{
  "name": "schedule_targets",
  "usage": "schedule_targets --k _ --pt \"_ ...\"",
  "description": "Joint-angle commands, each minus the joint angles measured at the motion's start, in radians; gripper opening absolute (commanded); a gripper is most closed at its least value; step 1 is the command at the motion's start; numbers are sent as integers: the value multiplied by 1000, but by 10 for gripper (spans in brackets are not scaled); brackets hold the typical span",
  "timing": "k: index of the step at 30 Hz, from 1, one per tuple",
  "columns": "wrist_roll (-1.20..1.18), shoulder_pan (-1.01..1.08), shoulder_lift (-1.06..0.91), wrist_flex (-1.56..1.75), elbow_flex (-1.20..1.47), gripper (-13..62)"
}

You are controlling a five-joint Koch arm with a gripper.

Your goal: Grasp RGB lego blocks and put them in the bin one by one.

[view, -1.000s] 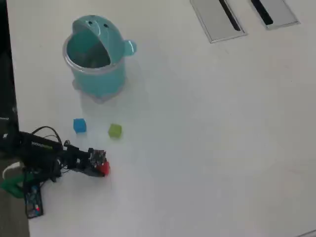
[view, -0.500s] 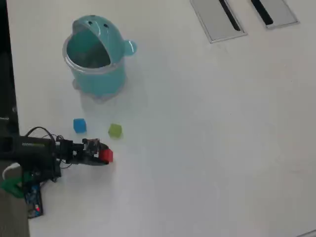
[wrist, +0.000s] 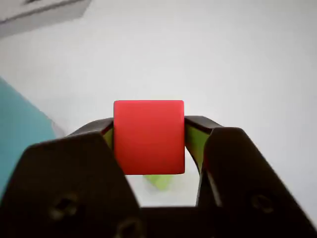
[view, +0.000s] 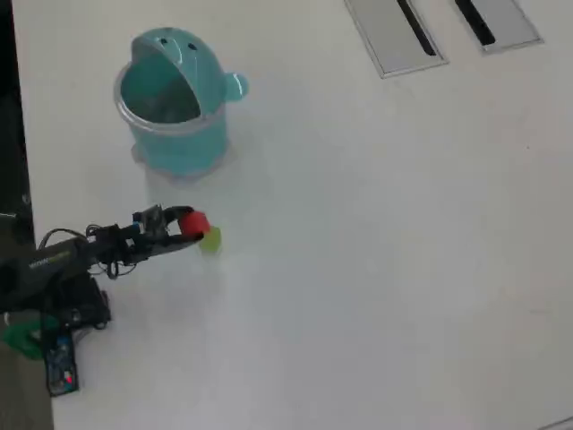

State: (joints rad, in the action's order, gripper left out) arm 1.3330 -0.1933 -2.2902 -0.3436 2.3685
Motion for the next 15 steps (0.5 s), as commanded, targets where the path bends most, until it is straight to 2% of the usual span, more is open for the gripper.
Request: schedule_targets --k 1,4,11,15 --pt "3 -41 -71 41 -138 108" --pt "11 -161 -69 29 -264 107" --pt "35 -282 -54 32 -380 100" --pt "75 -362 77 35 -572 100"
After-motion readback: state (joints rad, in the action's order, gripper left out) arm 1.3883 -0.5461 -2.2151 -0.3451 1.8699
